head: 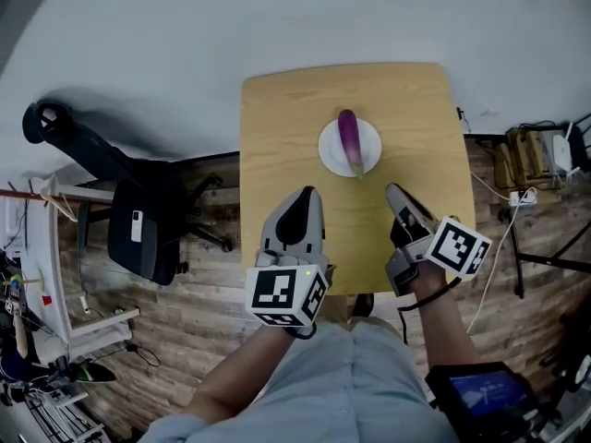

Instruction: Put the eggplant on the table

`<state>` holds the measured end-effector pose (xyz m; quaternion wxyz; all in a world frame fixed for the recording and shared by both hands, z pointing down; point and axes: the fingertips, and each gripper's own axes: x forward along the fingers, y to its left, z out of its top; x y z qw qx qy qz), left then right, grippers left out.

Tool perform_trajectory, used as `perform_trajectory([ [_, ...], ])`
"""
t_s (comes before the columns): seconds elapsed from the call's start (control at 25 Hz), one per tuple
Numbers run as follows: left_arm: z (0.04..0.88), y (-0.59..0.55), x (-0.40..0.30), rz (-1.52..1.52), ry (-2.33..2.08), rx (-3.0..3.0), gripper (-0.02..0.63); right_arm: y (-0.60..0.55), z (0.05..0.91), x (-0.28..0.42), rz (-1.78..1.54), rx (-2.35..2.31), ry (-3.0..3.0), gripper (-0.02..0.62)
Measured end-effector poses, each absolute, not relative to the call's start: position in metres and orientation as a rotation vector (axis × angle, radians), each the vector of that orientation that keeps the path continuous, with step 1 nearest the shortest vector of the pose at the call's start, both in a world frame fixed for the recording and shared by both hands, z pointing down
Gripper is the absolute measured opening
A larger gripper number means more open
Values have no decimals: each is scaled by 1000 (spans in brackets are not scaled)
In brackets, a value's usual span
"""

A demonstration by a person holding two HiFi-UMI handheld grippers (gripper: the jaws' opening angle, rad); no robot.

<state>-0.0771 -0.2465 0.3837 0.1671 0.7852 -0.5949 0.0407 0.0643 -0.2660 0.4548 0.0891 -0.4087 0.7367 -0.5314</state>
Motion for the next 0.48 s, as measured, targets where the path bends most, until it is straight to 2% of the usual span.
perform_trajectory([
  [0.24,340,-207,-56,45,-1721,2299,6,-227,379,69,-1094,-1282,2512,3],
  [0.48,310,-167,-43,9,-1750,2342,6,-191,334,70,-769,-1341,2636,2],
])
